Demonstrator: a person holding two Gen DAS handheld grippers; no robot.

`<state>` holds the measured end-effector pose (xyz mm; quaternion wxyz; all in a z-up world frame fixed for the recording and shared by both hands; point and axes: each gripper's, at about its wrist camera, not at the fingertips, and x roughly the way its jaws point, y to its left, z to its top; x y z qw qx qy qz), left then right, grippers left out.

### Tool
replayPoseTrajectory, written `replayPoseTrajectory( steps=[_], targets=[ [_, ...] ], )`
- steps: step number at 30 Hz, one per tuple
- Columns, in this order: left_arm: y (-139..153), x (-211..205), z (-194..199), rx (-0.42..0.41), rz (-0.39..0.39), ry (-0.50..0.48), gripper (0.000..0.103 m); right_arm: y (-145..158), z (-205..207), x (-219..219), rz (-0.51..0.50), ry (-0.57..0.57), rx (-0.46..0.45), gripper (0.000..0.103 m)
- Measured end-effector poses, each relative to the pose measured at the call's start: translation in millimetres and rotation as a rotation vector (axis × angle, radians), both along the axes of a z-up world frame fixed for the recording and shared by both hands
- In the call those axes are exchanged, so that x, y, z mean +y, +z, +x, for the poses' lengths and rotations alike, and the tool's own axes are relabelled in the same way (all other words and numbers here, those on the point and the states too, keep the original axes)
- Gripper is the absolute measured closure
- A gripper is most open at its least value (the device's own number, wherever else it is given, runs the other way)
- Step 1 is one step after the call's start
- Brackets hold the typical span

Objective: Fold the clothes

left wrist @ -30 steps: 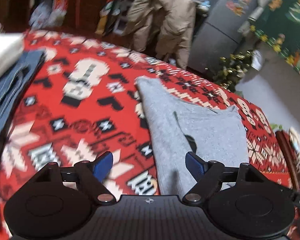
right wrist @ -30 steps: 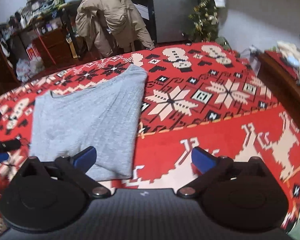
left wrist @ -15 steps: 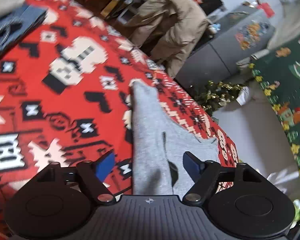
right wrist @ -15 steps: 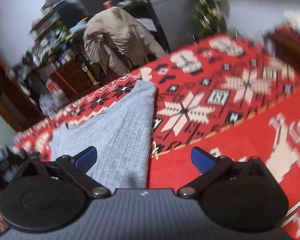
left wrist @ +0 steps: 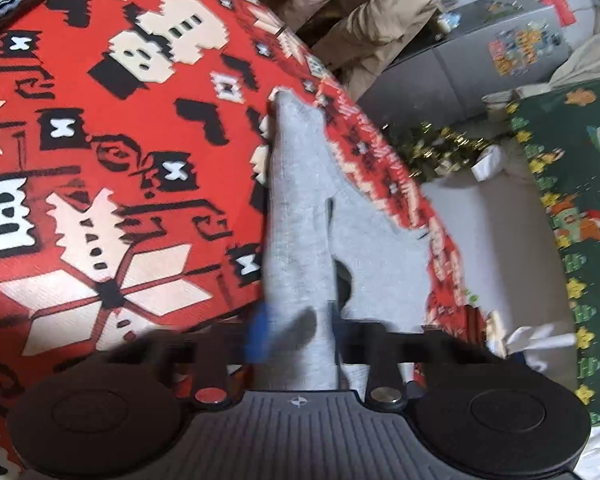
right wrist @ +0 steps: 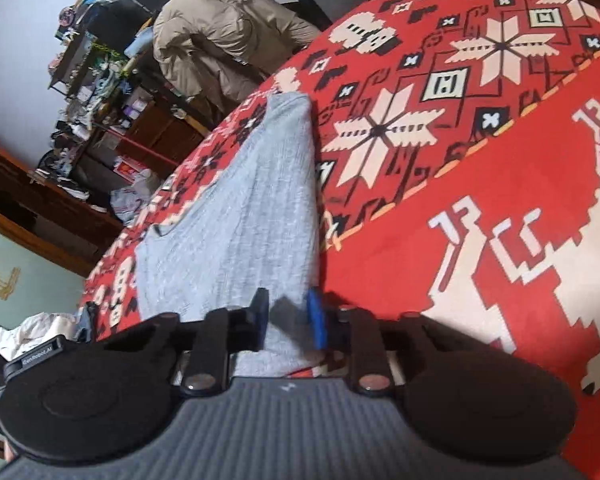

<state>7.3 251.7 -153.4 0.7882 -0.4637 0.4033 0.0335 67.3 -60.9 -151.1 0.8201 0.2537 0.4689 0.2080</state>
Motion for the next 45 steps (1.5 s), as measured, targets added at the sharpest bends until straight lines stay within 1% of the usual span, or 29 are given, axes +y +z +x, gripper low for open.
replayPoseTrajectory(
  steps=[2, 4, 6, 8, 10, 13, 15, 21, 24, 27, 29, 30, 31, 32, 34, 35, 36, 38, 39, 41, 42, 43, 45],
  targets=[
    [2.1, -2.2, -1.8, -0.004, 0.021, 0.002, 0.098, -1.8, 0.1, -0.2, 0.007, -0.011, 0.005, 0.097],
    [10.0, -5.9, -3.4, -0.026, 0.049, -0.006, 0.098, 0.8, -1.0, 0.8, 0.018, -0.018, 0.0, 0.098],
    [20.4, -9.6, -7.2, -0.06, 0.069, -0.013, 0.098, 8.6, -3.7, 3.4, 0.014, -0.009, -0.019, 0.098],
    [27.8, -12.9, -13.2, -0.065, 0.093, -0.018, 0.098, 18.5, -10.3, 5.2, 0.003, 0.007, -0.037, 0.099],
    [30.5, -15.1, -23.3, -0.037, 0.096, -0.018, 0.098, 25.9, -19.8, 2.6, -0.005, 0.014, -0.031, 0.099],
    [27.8, -18.8, -41.5, 0.027, 0.079, -0.013, 0.098, 30.3, -37.9, -5.1, -0.023, 0.013, 0.009, 0.099],
    [27.4, -22.7, -53.4, 0.05, 0.071, -0.018, 0.098, 31.6, -52.2, -12.0, -0.027, 0.011, 0.041, 0.099],
    [30.0, -38.6, -100.5, 0.11, 0.091, -0.056, 0.098, 35.4, -107.8, -37.7, -0.071, 0.02, 0.1, 0.099],
    [31.9, -45.4, -116.8, 0.144, 0.103, -0.077, 0.098, 34.7, -129.7, -49.1, -0.08, 0.01, 0.129, 0.099],
    [33.4, -51.9, -123.8, 0.176, 0.134, -0.098, 0.098, 33.8, -149.6, -57.8, -0.1, 0.009, 0.148, 0.099],
    [29.1, -51.6, -123.7, 0.212, 0.138, -0.098, 0.097, 30.7, -155.1, -59.6, -0.113, 0.013, 0.162, 0.098],
    [29.1, -49.4, -124.6, 0.217, 0.139, -0.086, 0.097, 29.5, -155.6, -59.9, -0.118, 0.015, 0.167, 0.097],
    [29.7, -46.8, -125.7, 0.22, 0.141, -0.071, 0.094, 30.0, -155.4, -61.2, -0.121, 0.011, 0.166, 0.096],
    [30.3, -44.2, -126.8, 0.222, 0.142, -0.057, 0.092, 31.1, -155.0, -62.9, -0.124, 0.006, 0.162, 0.092],
    [37.2, -36.0, -131.0, 0.173, 0.136, -0.021, 0.09, 37.9, -151.9, -68.0, -0.135, -0.007, 0.135, 0.088],
    [41.4, -31.3, -131.9, 0.139, 0.13, -0.005, 0.085, 41.6, -150.2, -70.8, -0.14, -0.014, 0.119, 0.079],
    [46.1, -26.6, -130.7, 0.104, 0.143, 0.008, 0.083, 46.6, -147.1, -75.1, -0.141, -0.021, 0.096, 0.076],
    [57.1, -18.0, -119.7, 0.04, 0.24, 0.016, 0.073, 57.4, -135.4, -81.5, -0.128, -0.014, 0.037, 0.076],
    [60.7, -14.8, -110.6, 0.018, 0.297, 0.009, 0.072, 61.7, -126.2, -82.6, -0.122, -0.003, 0.013, 0.071],
    [62.2, -8.4, -88.9, -0.018, 0.393, -0.008, 0.072, 68.8, -105.7, -82.1, -0.112, 0.027, -0.035, 0.067],
    [60.3, -4.5, -77.4, -0.03, 0.407, -0.019, 0.072, 71.3, -95.0, -79.8, -0.108, 0.048, -0.069, 0.066],
    [58.5, 2.1, -64.8, -0.044, 0.39, -0.039, 0.072, 72.3, -84.6, -77.6, -0.111, 0.073, -0.109, 0.066],
    [49.2, 11.5, -43.7, -0.072, 0.326, -0.08, 0.072, 71.8, -63.4, -70.6, -0.14, 0.127, -0.185, 0.066]
  ],
)
